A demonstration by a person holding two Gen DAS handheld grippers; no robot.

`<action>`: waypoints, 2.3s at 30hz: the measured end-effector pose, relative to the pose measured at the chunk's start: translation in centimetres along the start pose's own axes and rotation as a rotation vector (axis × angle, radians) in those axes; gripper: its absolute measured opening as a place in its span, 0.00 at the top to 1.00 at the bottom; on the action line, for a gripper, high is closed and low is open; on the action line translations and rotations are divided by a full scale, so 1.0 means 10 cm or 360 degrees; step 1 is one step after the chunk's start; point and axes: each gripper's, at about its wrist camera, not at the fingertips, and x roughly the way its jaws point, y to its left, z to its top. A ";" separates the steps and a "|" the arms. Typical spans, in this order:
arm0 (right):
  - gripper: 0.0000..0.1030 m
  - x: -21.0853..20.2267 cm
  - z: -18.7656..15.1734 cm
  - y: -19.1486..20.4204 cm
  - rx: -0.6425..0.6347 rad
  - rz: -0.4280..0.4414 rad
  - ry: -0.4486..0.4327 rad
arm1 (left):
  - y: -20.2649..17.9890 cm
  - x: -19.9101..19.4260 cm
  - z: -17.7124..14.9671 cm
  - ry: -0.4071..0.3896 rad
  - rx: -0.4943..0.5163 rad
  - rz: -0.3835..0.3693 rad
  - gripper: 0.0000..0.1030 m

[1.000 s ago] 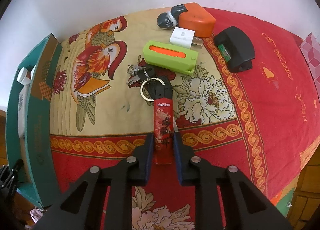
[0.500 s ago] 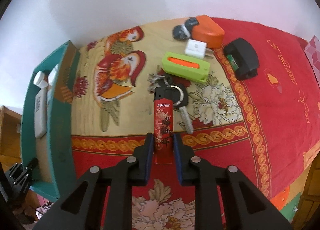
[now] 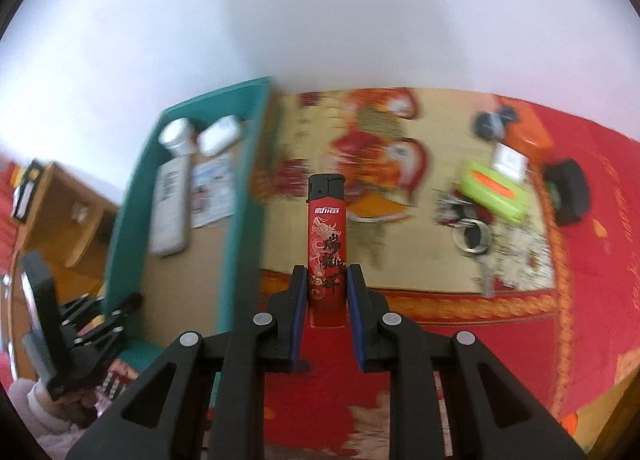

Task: Organize objects
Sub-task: 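Lift the red lighter and carry it into the tray, then release the lighter inside the tray and open the right tool, then move the right tool to the orange timer with figurine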

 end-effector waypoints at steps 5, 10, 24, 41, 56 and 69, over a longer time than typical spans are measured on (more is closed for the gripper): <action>0.82 0.11 0.07 0.49 -0.0166 0.0170 0.0064 | 0.00 0.00 0.00 -0.0003 -0.0007 -0.0009 0.86; 0.82 0.29 0.06 1.00 -0.0378 0.0247 0.0147 | 0.00 -0.01 0.00 -0.0011 -0.0002 -0.0007 0.86; 0.83 0.80 -0.17 1.54 -0.0716 0.0338 0.0446 | 0.00 -0.05 -0.01 -0.0021 0.0016 -0.0022 0.86; 0.84 0.78 -0.07 1.35 -0.0628 0.0305 0.0417 | -0.02 -0.03 0.01 -0.0022 0.0025 -0.0031 0.86; 0.77 0.47 -0.01 1.14 -0.0538 0.0345 0.0251 | -0.02 -0.04 -0.01 -0.0021 0.0026 -0.0031 0.86; 0.69 0.19 0.15 0.39 -0.0197 0.0201 0.0088 | -0.02 -0.02 0.00 -0.0012 -0.0004 -0.0026 0.86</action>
